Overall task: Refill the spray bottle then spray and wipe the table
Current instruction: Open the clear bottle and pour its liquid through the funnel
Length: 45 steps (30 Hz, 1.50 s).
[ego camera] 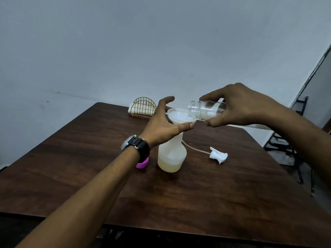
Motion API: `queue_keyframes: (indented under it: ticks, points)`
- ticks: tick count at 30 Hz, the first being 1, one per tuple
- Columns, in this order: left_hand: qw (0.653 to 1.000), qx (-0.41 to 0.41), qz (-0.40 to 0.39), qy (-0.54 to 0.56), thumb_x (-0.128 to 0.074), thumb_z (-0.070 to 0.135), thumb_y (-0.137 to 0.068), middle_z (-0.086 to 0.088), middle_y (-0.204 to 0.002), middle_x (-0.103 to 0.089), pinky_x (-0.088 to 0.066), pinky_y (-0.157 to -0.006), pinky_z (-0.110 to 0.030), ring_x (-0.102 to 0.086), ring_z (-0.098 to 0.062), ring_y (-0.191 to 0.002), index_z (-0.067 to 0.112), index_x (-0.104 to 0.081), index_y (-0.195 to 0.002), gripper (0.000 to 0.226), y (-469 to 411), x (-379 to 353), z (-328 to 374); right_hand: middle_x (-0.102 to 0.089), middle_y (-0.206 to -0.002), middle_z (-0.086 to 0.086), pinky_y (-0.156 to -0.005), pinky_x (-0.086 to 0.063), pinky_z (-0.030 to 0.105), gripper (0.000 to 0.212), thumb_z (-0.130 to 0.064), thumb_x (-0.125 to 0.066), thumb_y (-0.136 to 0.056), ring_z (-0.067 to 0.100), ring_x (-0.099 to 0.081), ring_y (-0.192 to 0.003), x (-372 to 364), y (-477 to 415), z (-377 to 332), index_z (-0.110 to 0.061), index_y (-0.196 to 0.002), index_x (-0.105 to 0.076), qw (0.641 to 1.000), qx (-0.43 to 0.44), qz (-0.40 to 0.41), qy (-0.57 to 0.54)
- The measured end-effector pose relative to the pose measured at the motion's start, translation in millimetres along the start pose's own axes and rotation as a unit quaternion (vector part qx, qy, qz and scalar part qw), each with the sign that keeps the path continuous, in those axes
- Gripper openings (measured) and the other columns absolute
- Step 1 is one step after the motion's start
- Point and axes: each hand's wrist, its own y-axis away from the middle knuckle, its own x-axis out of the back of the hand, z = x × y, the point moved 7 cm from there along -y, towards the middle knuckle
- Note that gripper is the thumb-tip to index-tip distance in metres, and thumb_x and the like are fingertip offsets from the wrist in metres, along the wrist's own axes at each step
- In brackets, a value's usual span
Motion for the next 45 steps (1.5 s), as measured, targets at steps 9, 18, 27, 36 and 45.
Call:
queue_keyframes:
  ticks: [9,18,27,36,45]
  points:
    - [1.000,0.004,0.000,0.001,-0.090,0.053,-0.061,0.018,-0.118,-0.051,-0.058,-0.096,-0.043,-0.065,-0.016,-0.110,0.039,-0.031,-0.150,0.107,0.9,0.0,0.2,-0.069,-0.110,-0.026,-0.083,-0.057,0.039,0.070,-0.044,-0.086,-0.068,-0.006,-0.060,-0.089,1.0,0.8,-8.3,-0.040,-0.134,-0.066,1.000,0.009,-0.009,0.009]
    - [1.000,0.001,0.001,0.006,-0.091,0.050,-0.063,0.017,-0.117,-0.052,-0.056,-0.099,-0.039,-0.065,-0.015,-0.110,0.037,-0.031,-0.151,0.107,0.0,-0.5,0.3,-0.067,-0.122,-0.022,-0.086,-0.058,0.042,0.073,-0.044,-0.083,-0.072,0.007,-0.068,-0.099,0.7,-1.9,-10.5,-0.043,-0.141,-0.060,0.998,0.029,-0.007,0.054]
    - [1.000,0.001,0.002,0.001,-0.091,0.052,-0.062,0.013,-0.121,-0.052,-0.056,-0.099,-0.039,-0.063,-0.015,-0.113,0.039,-0.031,-0.150,0.107,-1.2,-0.5,-1.9,-0.062,-0.128,-0.025,-0.062,-0.039,0.025,0.070,-0.044,-0.080,-0.076,0.004,-0.065,-0.103,1.3,-6.5,-10.9,-0.050,-0.142,-0.055,0.993,0.055,0.020,0.107]
    - [1.000,0.000,0.005,0.005,-0.088,0.058,-0.055,0.019,-0.117,-0.051,-0.057,-0.096,-0.039,-0.064,-0.011,-0.110,0.040,-0.032,-0.149,0.111,-0.2,-0.6,-2.4,-0.059,-0.139,-0.023,-0.066,-0.036,0.029,0.071,-0.048,-0.075,-0.080,0.008,-0.060,-0.117,1.5,-11.8,-20.6,-0.051,-0.146,-0.050,0.980,0.081,0.026,0.179]
    - [1.000,0.003,0.004,0.009,-0.088,0.057,-0.056,0.013,-0.121,-0.052,-0.059,-0.094,-0.042,-0.065,-0.016,-0.110,0.041,-0.029,-0.149,0.111,-0.6,-1.3,-2.8,-0.056,-0.145,-0.022,-0.066,-0.033,0.030,0.068,-0.037,-0.072,-0.087,0.014,-0.056,-0.127,1.1,-17.6,-35.3,-0.048,-0.149,-0.048,0.953,0.120,0.041,0.277]
